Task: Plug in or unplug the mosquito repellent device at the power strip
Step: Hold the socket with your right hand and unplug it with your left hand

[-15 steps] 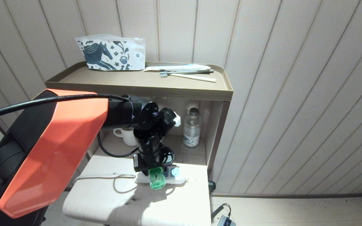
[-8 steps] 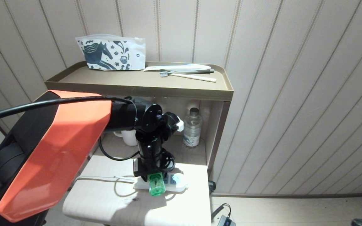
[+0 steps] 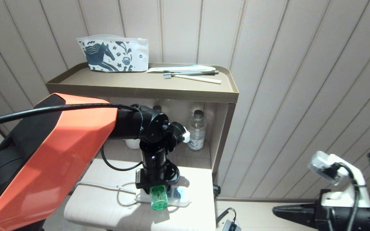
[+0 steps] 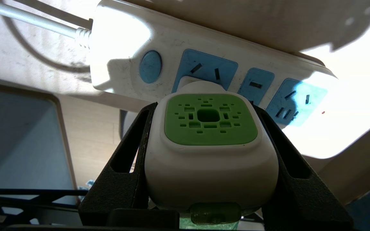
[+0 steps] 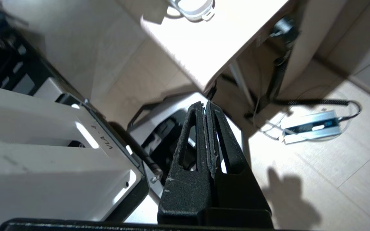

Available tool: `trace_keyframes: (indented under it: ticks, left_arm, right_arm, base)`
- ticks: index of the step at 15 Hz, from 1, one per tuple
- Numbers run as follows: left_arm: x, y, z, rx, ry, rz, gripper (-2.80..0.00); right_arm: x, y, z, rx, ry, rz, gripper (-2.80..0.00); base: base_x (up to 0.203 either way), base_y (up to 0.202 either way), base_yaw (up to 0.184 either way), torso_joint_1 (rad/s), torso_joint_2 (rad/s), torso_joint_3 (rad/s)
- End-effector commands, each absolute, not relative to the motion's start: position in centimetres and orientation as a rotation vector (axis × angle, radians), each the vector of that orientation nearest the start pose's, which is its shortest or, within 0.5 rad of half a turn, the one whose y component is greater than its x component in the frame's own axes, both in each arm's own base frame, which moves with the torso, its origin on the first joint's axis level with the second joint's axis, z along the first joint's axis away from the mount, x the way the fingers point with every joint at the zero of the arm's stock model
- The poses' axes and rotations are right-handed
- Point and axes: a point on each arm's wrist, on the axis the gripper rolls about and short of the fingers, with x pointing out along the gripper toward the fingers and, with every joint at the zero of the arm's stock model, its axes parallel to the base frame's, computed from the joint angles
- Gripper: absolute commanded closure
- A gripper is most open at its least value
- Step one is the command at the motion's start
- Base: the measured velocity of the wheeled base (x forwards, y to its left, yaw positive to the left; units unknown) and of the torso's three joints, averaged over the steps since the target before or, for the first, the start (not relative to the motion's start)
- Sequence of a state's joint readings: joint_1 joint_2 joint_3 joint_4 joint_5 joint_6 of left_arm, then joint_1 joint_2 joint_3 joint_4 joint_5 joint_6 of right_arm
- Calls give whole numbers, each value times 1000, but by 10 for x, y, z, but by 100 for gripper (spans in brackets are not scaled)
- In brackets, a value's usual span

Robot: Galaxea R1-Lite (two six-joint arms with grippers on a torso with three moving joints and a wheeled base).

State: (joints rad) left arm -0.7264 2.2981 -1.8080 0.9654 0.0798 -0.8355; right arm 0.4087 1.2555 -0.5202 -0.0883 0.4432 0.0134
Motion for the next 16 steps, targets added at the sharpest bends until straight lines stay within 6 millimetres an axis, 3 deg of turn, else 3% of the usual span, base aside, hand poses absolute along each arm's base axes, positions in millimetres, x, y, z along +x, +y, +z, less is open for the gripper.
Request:
trace_keyframes:
  ticks: [1, 7, 11, 16]
  left_arm:
    - [296, -261, 112, -113, 1424, 70, 0]
    - [298, -263, 114, -123, 1401, 58, 0]
    - [301, -274, 100, -98, 1334, 67, 0]
    - [297, -281, 87, -80, 1276, 64, 0]
  right_arm:
    - [178, 104, 136, -3, 818, 851, 0]
    - [223, 153, 115, -24, 818, 857, 0]
    - [241, 189, 101, -80, 817, 852, 0]
    - [255, 206, 95, -72, 749, 839, 0]
  base:
    - [0, 0, 0, 0, 0, 0]
    - [0, 0, 0, 0, 0, 0]
    - [0, 0, 0, 0, 0, 0]
    - [0, 0, 0, 0, 0, 0]
